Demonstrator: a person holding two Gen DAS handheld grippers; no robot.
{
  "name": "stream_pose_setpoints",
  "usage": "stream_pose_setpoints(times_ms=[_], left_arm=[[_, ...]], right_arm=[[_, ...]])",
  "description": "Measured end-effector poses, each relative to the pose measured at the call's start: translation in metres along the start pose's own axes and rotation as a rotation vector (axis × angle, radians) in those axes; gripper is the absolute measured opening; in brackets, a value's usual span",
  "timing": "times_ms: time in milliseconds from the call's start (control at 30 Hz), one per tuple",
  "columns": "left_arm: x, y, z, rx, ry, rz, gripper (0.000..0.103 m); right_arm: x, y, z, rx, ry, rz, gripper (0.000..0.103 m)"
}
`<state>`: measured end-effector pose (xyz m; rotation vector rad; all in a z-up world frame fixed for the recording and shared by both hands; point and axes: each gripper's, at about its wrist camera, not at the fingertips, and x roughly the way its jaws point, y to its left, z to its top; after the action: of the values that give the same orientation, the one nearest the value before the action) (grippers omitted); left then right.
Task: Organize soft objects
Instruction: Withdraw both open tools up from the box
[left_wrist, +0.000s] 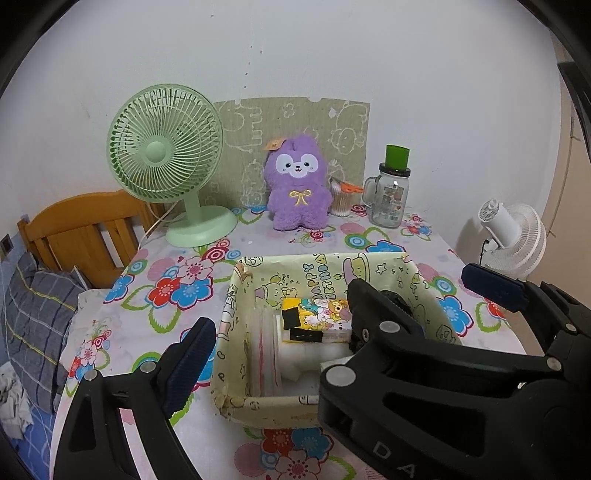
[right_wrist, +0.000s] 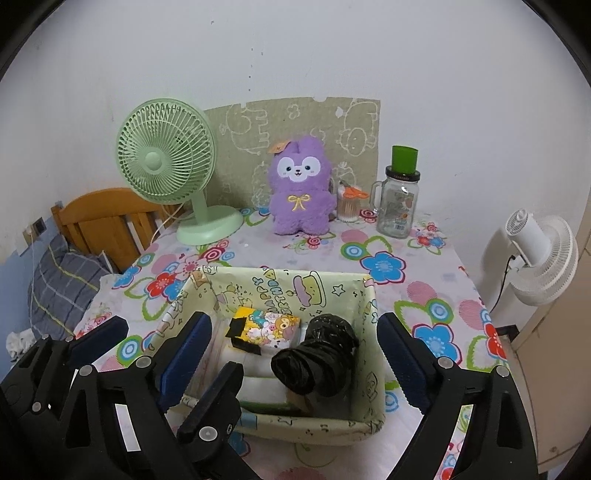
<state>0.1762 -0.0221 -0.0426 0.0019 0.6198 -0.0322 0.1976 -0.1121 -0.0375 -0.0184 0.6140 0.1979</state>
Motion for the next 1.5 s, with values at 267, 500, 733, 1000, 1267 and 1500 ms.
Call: stream_pose_setpoints(times_ms=[267, 500, 733, 1000, 1267, 1500], left_arm=[[-0.015, -0.003, -0.006, 0.007, -0.017, -0.013, 0.093], [-0.029, -0.008, -0.011, 0.017, -0.034, -0.023, 0.093], [-0.040, -0.010, -0.016, 0.025, -0.048, -0.031, 0.093], [-0.051, -0.011, -0.024, 0.030, -0.056, -0.045, 0.093], [-0.060, -0.013, -0.032, 0.040, -0.061, -0.054, 0.093], [-0.066, -0.014, -0.040, 0.052, -0.070, -0.058, 0.093]], right_arm=[[-0.019, 0.000, -0.006, 0.003, -0.017, -0.015, 0.093], [-0.034, 0.000, -0.012, 0.008, -0.032, -0.027, 0.093], [-0.048, 0.001, -0.017, 0.011, -0.042, -0.037, 0.093], [-0.060, 0.003, -0.025, 0.010, -0.046, -0.052, 0.093], [-0.070, 0.004, -0.034, 0.017, -0.043, -0.061, 0.093], [-0.075, 0.005, -0.040, 0.019, -0.044, -0.062, 0.093]])
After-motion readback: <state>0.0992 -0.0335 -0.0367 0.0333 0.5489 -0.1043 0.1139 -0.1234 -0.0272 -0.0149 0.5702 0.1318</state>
